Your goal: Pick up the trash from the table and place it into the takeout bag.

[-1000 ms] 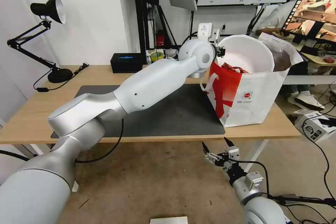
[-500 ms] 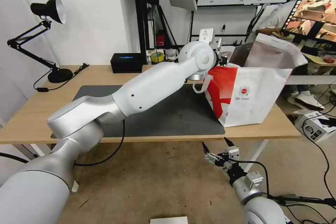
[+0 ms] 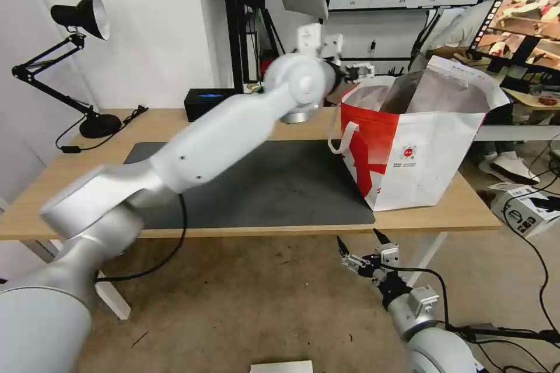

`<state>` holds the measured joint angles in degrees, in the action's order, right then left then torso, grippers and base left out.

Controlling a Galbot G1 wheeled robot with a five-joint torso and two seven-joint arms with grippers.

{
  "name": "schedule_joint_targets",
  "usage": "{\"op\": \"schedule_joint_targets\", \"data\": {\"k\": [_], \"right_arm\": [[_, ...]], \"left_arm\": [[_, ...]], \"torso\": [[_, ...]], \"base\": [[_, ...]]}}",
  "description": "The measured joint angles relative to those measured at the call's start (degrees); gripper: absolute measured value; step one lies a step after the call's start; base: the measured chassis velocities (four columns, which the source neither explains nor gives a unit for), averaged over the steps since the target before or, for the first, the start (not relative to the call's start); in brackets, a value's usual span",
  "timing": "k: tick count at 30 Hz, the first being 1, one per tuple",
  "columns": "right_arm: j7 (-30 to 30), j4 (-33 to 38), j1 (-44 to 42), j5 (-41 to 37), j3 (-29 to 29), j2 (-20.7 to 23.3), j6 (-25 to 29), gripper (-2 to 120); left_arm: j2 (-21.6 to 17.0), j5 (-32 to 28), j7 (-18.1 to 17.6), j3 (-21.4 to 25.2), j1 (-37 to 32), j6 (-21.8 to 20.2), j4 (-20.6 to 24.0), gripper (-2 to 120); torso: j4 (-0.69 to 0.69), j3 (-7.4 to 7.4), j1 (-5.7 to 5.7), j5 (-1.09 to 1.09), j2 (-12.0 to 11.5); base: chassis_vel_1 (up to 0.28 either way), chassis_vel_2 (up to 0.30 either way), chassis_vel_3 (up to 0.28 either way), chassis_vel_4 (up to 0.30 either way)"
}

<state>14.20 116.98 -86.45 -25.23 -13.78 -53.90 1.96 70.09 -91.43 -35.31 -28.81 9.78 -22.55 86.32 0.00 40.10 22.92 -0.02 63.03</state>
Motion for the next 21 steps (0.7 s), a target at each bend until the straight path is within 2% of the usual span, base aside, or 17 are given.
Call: {"op": "schedule_joint_targets", "data": {"k": [2,3,5,6,9,10,13,14,17,18,20,21], "right_arm": [[0.0,0.0,0.0,0.0,0.0,0.0,0.0,100],[0.0,0.0,0.0,0.0,0.0,0.0,0.0,100],[0.03,0.0,0.0,0.0,0.0,0.0,0.0,100],[0.03,0.0,0.0,0.0,0.0,0.0,0.0,100],[0.0,0.0,0.0,0.0,0.0,0.0,0.0,100],[0.0,0.0,0.0,0.0,0.0,0.0,0.0,100],[0.01,0.0,0.0,0.0,0.0,0.0,0.0,100],[0.01,0.0,0.0,0.0,0.0,0.0,0.0,100],[0.01,0.0,0.0,0.0,0.0,0.0,0.0,100],[0.01,0.0,0.0,0.0,0.0,0.0,0.0,100],[0.01,0.0,0.0,0.0,0.0,0.0,0.0,100],[0.01,0.0,0.0,0.0,0.0,0.0,0.0,100]], "left_arm": [[-3.94,0.02,0.5,1.63,-2.53,1.32,4.01,100],[-3.94,0.02,0.5,1.63,-2.53,1.32,4.01,100],[-9.23,0.72,1.9,4.38,-7.03,3.1,9.0,100],[-9.23,0.72,1.9,4.38,-7.03,3.1,9.0,100],[-17.69,3.7,6.03,8.73,-15.31,5.67,14.64,100],[-17.69,3.7,6.03,8.73,-15.31,5.67,14.64,100],[-23.74,5.53,8.95,15.53,-23.29,6.58,19.04,100],[-23.74,5.53,8.95,15.53,-23.29,6.58,19.04,100],[-28.42,7.45,12.32,24.06,-32.7,6.81,22.69,100],[-28.42,7.45,12.32,24.06,-32.7,6.81,22.69,100],[-30.18,9.14,14.11,30.57,-41.04,7.01,25.3,100],[-30.18,9.14,14.11,30.57,-41.04,7.01,25.3,100]], "torso": [[-0.01,0.0,0.0,0.0,0.0],[-0.01,0.0,0.0,0.0,0.0],[-0.02,-0.01,0.0,0.0,0.0],[-0.02,-0.01,0.0,0.0,0.0],[0.04,0.0,0.0,-0.03,0.0],[0.04,0.0,0.0,-0.03,0.0],[0.02,0.0,-0.01,-0.02,0.0],[0.02,0.0,-0.01,-0.02,0.0],[0.0,0.0,-0.01,0.0,0.0],[0.0,0.0,-0.01,0.0,0.0],[0.01,-0.01,-0.01,0.0,0.01],[0.01,-0.01,-0.01,0.0,0.01]], "base": [[0.0,0.0,0.0,0.0],[0.0,0.0,0.0,0.0],[0.0,0.0,0.0,0.0],[0.0,0.0,0.0,0.0],[0.0,0.0,0.0,0.0],[0.0,0.0,0.0,0.0],[0.0,0.0,0.0,0.0],[0.0,0.0,0.0,0.0],[0.0,0.0,0.0,0.0],[0.0,0.0,0.0,0.0],[0.0,0.0,0.0,0.0],[0.0,0.0,0.0,0.0]]}}
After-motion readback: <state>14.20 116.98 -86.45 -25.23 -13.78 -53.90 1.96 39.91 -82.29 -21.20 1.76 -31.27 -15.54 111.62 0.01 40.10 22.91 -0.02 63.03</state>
